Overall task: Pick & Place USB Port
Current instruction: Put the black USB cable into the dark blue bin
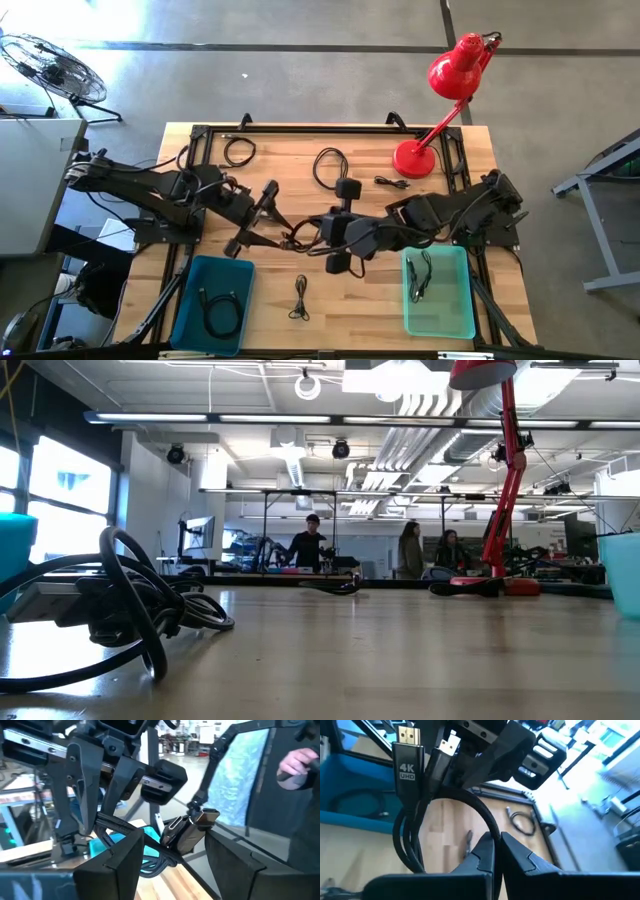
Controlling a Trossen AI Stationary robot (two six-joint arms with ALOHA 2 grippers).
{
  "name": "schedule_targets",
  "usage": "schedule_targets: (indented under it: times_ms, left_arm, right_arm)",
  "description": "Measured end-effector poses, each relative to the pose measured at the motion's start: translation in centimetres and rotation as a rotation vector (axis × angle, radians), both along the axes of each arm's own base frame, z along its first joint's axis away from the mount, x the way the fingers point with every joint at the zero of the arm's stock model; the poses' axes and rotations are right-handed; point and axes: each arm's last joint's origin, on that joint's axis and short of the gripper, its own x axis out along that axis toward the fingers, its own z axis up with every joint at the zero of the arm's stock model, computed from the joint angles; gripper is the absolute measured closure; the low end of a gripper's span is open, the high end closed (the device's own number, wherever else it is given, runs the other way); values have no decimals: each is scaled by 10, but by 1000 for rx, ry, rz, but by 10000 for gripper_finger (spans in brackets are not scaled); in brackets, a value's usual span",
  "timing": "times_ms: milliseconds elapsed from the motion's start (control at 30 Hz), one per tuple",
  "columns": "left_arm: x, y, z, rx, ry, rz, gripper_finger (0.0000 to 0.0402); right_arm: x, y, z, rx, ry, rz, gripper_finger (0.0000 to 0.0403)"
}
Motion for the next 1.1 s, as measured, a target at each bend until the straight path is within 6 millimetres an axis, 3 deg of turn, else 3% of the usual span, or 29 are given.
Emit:
schedule_targets:
  times_ms: [267,567,1000,1100]
  left_arm:
    - [1,2,-2,5,21,66,195]
    - [7,25,-8,-82,96,143,195]
    - [18,26,-3,-126,11,-65,195]
    - [19,26,-5,-137,23,-65,216]
  right_arm:
    - [0,3,2,-100,13,47,399]
    - [-3,16,6,-171,-2,98,399]
    - [4,-7,3,-172,54,140,399]
    - [6,-12,3,-160,55,144,399]
